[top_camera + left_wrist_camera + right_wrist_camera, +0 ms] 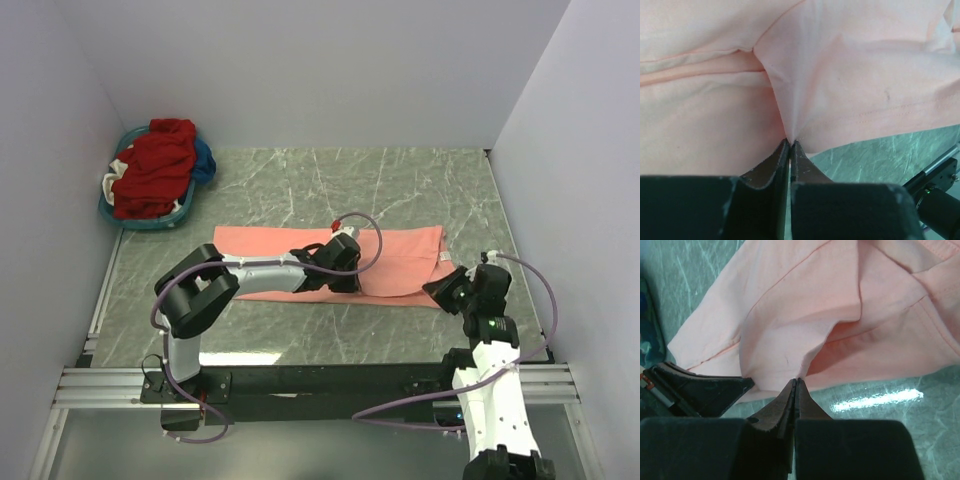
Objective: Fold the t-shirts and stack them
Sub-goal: Fold the tshirt
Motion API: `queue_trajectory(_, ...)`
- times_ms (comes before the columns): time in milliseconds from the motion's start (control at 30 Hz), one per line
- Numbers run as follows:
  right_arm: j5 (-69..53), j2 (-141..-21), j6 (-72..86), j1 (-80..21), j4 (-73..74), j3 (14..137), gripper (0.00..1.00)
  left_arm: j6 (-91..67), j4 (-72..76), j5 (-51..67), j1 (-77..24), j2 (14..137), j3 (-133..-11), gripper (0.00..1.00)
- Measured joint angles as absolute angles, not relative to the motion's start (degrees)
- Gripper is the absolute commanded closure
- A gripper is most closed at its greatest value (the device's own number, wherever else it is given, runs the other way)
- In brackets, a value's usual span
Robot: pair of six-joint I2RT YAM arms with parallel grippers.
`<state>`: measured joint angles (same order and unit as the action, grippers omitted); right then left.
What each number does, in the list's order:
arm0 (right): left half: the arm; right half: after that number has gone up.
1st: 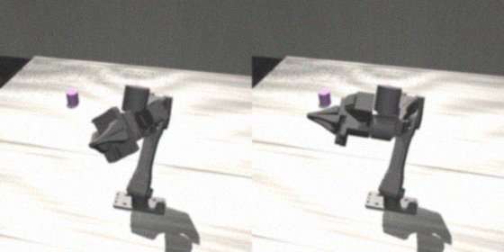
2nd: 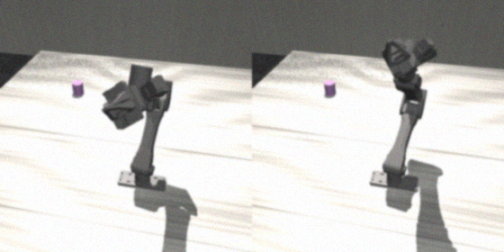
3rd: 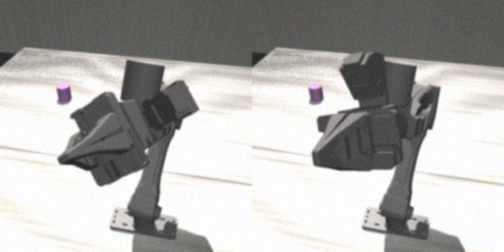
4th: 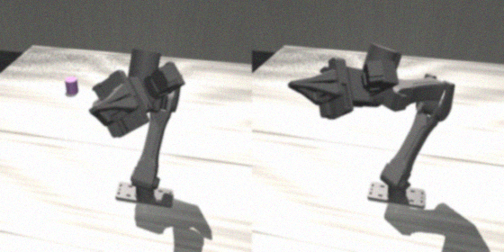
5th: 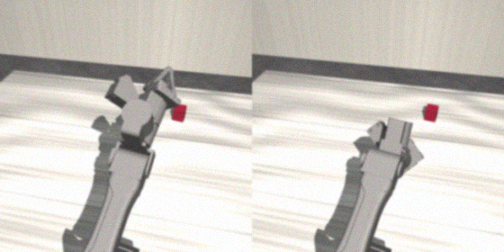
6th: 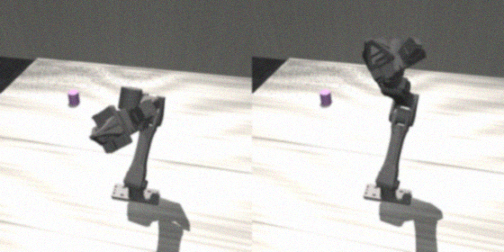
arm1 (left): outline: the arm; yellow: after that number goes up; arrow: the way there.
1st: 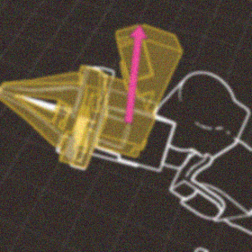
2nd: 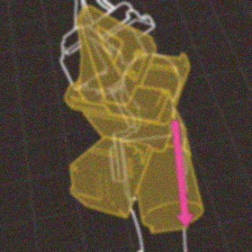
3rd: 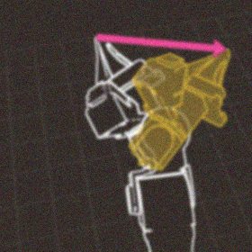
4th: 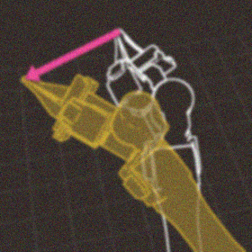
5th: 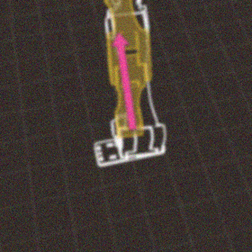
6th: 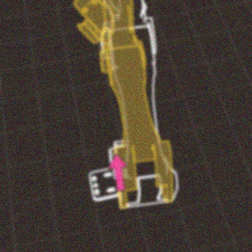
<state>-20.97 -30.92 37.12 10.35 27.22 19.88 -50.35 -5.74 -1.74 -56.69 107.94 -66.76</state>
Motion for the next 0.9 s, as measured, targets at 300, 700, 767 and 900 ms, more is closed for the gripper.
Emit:
queue_trajectory(300, -22.6, -26.2, 39.2, 9.6, 29.1, 17.0, 1.0, -52.1, -3.8, 2.0, -54.6, 107.7, -65.9, 0.85)
queue_trajectory(700, -23.9, -18.2, 41.0, 9.5, 33.3, 12.8, 1.0, -52.4, -3.6, 5.0, -53.8, 107.7, -65.9, 0.83)
queue_trajectory(767, -24.3, -17.2, 41.3, 9.5, 34.0, 11.7, 1.0, -52.4, -3.7, 5.2, -53.6, 107.7, -65.9, 0.83)
queue_trajectory(900, -24.8, -15.7, 41.5, 9.5, 36.4, 10.8, 1.0, -52.4, -3.7, 5.4, -53.0, 107.7, -65.9, 0.81)
